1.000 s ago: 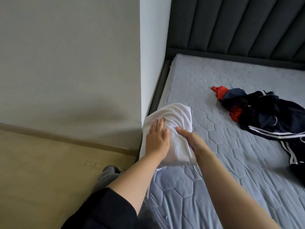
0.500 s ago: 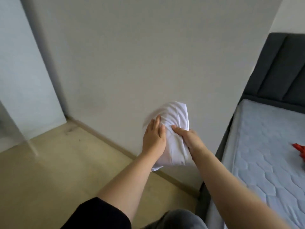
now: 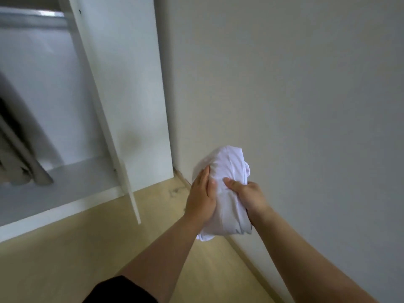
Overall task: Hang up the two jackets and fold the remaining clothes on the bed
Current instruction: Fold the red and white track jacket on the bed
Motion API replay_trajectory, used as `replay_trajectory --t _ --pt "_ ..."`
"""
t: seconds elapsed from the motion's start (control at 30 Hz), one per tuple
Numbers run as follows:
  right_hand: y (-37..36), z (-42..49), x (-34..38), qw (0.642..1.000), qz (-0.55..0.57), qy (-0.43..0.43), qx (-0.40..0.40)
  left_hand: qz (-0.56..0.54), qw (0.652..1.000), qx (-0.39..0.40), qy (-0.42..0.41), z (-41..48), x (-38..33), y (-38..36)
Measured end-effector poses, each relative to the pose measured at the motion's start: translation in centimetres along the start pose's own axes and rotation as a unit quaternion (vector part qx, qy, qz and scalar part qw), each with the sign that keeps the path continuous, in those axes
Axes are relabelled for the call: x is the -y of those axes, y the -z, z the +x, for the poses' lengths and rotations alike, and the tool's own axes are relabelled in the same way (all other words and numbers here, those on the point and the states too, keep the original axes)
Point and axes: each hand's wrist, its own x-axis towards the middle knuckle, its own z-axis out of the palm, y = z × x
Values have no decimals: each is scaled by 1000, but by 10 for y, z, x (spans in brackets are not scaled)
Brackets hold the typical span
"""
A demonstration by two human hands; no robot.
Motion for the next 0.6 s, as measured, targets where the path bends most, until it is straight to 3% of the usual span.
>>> replay_trajectory --t 0.37,0.6 --pt "-181 -26 270 991 -17 -26 128 179 983 -30 34 109 -170 284" --pt "-341 -39 354 978 -4 -62 200 204 974 -66 67 131 -185 465"
